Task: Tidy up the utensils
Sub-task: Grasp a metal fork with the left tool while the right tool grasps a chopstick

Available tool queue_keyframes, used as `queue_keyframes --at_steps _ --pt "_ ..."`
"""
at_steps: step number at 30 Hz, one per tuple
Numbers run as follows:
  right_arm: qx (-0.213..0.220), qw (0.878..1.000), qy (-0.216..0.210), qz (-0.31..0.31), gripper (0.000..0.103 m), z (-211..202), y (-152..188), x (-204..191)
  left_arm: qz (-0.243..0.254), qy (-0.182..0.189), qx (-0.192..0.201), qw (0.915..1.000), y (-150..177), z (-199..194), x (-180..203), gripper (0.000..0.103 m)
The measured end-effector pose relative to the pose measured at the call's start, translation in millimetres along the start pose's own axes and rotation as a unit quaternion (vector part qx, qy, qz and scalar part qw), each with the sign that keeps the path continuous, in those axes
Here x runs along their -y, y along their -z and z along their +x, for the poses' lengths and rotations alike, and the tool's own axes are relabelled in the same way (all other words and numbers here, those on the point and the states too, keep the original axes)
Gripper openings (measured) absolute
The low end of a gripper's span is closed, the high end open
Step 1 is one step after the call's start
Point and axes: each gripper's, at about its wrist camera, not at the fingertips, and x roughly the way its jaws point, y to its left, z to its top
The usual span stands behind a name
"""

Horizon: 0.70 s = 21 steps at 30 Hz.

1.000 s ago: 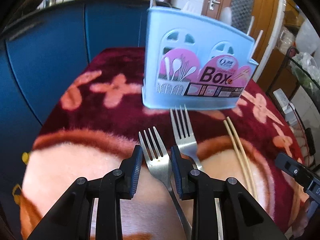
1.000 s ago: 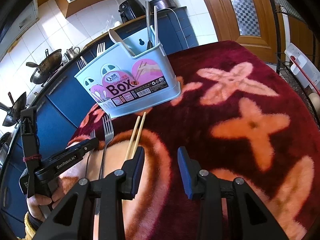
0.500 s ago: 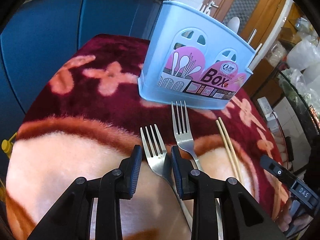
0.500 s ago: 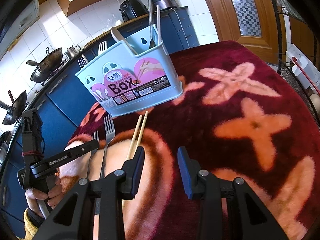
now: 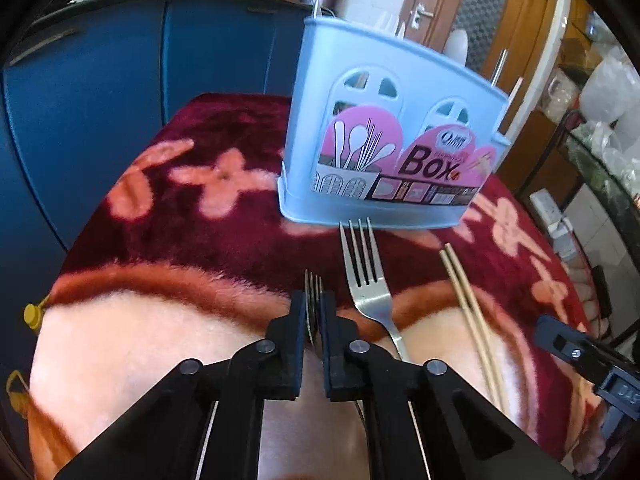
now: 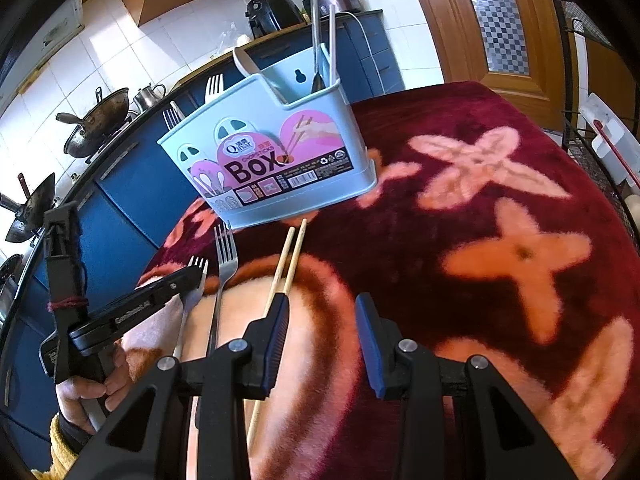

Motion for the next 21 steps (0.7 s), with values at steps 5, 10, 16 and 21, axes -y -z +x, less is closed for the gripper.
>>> queue_keyframes --at_steps 5,10,16,21 --pt "-0.008 1.000 -0.007 -0.006 0.037 4 -3 -6 0.001 0.005 0.003 1.0000 4 -6 -2 0.004" --pt "-0.025 0.999 -0.006 -0.022 0.037 12 -8 -16 -0.018 0.011 0.009 0.9997 6 -11 -8 0.003" --pt "-0.061 0.998 0.000 -0.035 0.022 30 -12 -22 -0.013 -0.004 0.030 0.9995 5 -20 -11 0.003" --pt "-0.097 0.994 0.006 -0.044 0.018 46 -13 -28 -0.008 -0.003 0.043 0.9990 5 -27 -10 0.003"
